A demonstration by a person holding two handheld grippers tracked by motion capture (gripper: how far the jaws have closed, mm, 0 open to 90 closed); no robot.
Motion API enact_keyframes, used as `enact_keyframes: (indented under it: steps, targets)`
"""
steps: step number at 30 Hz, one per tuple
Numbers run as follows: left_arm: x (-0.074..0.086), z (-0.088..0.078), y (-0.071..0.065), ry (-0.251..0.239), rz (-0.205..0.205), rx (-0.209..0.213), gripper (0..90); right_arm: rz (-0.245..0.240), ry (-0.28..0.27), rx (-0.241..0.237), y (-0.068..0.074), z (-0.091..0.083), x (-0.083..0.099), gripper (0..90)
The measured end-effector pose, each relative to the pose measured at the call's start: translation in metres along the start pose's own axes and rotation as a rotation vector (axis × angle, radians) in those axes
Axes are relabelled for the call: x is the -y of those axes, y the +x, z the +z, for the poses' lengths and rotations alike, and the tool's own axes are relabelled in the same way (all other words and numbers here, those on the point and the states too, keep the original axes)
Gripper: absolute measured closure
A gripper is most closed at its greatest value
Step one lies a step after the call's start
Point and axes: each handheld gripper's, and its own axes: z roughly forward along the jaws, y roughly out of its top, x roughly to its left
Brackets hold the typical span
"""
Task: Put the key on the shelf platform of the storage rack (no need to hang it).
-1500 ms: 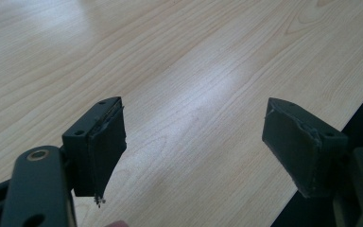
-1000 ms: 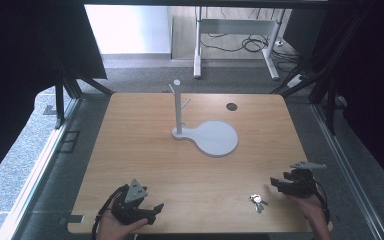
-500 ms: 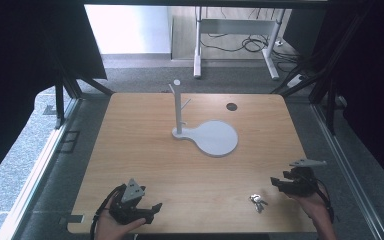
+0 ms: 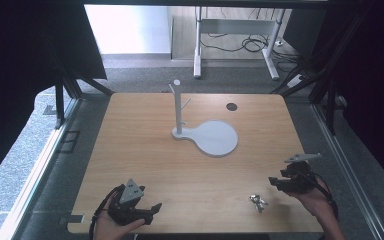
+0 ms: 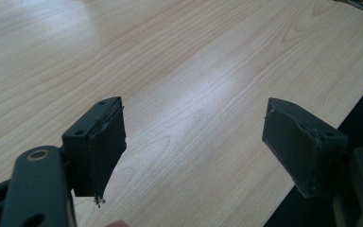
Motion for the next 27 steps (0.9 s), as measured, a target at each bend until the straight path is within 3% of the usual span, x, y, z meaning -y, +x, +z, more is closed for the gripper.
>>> enact_keyframes:
  steps: [5,13,20,27]
  targets:
    - [0.0,-0.002,0.001,-0.006,-0.006,-0.001,22.5,-0.005,0.008,-0.008,0.002,-0.001,-0.003,44.8]
    - [0.001,0.0,0.004,-0.001,-0.006,0.003,22.5,-0.072,0.077,-0.04,0.016,0.005,-0.005,45.4]
    - [0.001,-0.002,0.004,-0.007,-0.008,0.0,22.5,-0.118,0.098,-0.082,0.029,0.007,-0.006,48.0]
    - [0.001,-0.003,0.004,-0.009,-0.006,0.001,22.5,-0.131,0.142,-0.095,0.038,0.011,-0.003,48.3]
